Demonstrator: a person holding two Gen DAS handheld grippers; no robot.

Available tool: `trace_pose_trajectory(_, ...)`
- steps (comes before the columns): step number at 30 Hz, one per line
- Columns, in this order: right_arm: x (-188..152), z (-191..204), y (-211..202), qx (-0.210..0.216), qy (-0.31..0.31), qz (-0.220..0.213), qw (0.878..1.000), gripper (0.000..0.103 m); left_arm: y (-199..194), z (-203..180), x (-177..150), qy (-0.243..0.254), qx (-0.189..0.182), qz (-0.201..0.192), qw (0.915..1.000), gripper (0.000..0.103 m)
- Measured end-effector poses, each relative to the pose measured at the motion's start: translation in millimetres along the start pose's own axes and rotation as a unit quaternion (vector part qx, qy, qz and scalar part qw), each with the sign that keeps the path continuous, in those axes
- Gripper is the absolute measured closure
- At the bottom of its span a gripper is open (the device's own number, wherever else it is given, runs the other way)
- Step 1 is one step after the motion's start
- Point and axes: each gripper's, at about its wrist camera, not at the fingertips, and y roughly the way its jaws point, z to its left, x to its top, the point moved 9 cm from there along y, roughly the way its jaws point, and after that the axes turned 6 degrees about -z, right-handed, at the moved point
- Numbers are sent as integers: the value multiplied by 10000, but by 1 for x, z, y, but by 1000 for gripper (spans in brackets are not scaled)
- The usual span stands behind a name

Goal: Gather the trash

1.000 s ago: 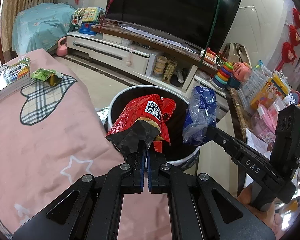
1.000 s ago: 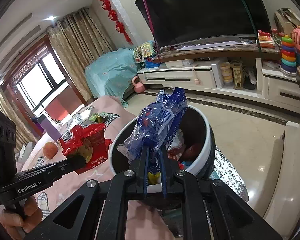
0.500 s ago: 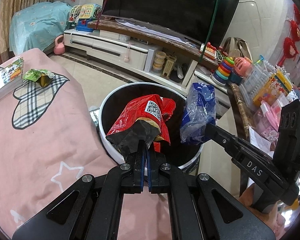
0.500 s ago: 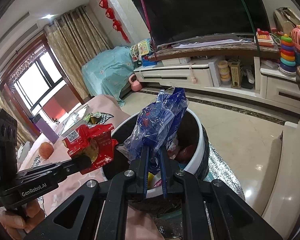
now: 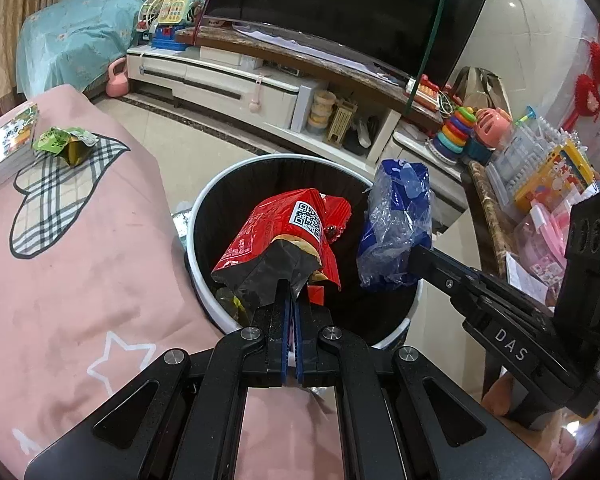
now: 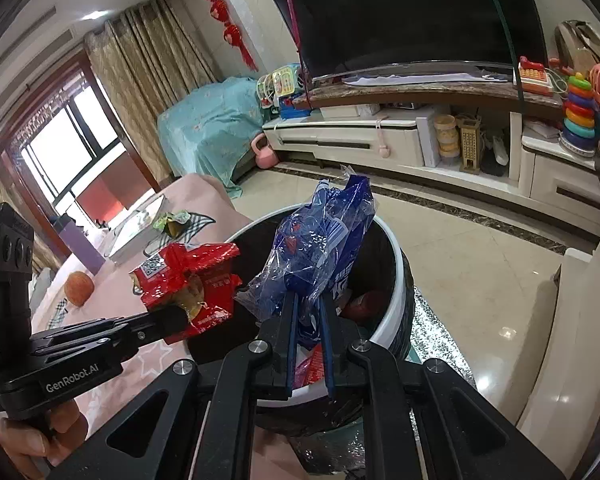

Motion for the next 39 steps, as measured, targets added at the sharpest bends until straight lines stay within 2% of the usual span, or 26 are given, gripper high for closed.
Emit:
trace_pose_trajectory(15, -3, -1, 12, -64, -164, 223, 9996, 90, 8, -1, 1, 41, 54, 75, 9999, 102)
trace_pose_trajectory(18, -1, 0, 12, -89, -193, 227, 9995, 89, 8, 1, 0, 15, 48, 106, 9999, 99)
trace_pose_trajectory(19, -1, 0, 12, -85, -198, 234, 9995, 88, 8, 1, -1, -13, 41, 129, 9999, 91)
trace_pose_trajectory(20, 0, 1, 12, -77, -200, 236, 9995, 88, 7, 2, -1, -51, 54, 134, 9999, 71)
trace_pose_trajectory(22, 1, 0, 11, -98, -185, 214, 9996, 85, 1, 6, -1, -89, 106, 2, 9999, 51)
trace_pose_trajectory(25, 4, -2, 7, -90, -109, 153, 9998, 70, -5, 10, -2, -125, 128, -58, 9998, 50)
trace_pose_trajectory(27, 5, -3, 3, -73, -40, 78, 9999, 56, -11, 15, -4, -175, 137, -90, 9997, 49)
trace_pose_trajectory(31, 6, 0, -7, 20, 104, -47, 9999, 45, -22, 25, -9, -306, 193, -167, 9992, 42)
trace_pose_trajectory(33, 7, 3, -12, 82, 174, -121, 9997, 26, -29, 33, -14, -416, 215, -205, 9987, 37)
trace_pose_trajectory(39, 3, 16, -26, 262, 373, -272, 9986, 10, -54, 55, -31, -774, 300, -377, 9958, 30)
